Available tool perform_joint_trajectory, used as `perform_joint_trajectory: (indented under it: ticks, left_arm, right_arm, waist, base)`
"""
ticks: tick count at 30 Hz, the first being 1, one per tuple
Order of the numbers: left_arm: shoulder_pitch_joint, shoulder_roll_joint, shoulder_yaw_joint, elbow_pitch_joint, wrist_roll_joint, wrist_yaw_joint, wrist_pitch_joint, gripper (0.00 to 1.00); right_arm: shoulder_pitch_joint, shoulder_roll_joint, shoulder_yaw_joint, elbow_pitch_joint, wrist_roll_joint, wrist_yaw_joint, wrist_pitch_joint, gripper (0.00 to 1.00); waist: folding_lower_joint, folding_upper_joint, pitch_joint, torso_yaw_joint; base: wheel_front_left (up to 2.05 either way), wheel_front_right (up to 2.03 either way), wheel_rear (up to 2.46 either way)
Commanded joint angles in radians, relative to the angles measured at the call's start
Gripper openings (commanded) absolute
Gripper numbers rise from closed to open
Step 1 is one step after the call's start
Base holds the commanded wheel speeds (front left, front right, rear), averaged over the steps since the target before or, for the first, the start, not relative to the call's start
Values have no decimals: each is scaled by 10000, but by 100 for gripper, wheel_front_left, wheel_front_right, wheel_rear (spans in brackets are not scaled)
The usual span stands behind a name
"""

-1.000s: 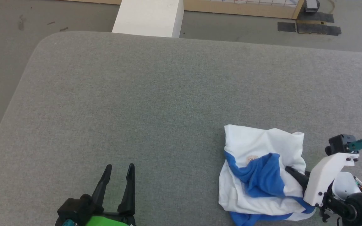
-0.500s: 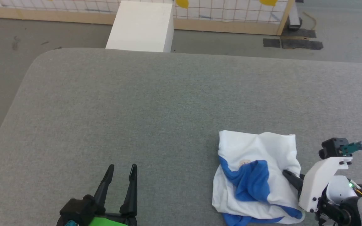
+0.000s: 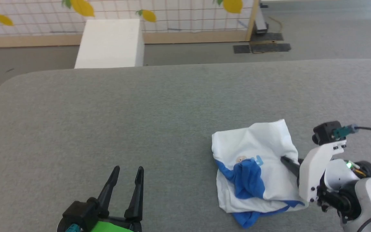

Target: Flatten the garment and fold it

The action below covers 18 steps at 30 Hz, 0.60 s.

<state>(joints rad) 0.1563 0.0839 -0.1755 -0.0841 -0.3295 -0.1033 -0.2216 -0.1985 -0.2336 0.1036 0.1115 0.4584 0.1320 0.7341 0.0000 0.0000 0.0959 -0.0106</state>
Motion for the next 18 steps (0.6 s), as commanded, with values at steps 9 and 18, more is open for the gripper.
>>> perform_joint_trajectory:
  ticks: [9, 18]
  left_arm:
    - [-42, 175, -141, -138, 81, 76, 109, 100]
    - [-470, 357, -219, -244, 145, 103, 230, 100]
  right_arm:
    - [-1348, -857, 498, 275, 7, -13, -52, 0]
    - [-2552, -1472, 686, 543, 79, -13, -391, 0]
  waist:
    - [0, 0, 120, -1538]
    - [0, 0, 745, -2489]
  base:
    - [0, 0, 0]
    - [0, 0, 0]
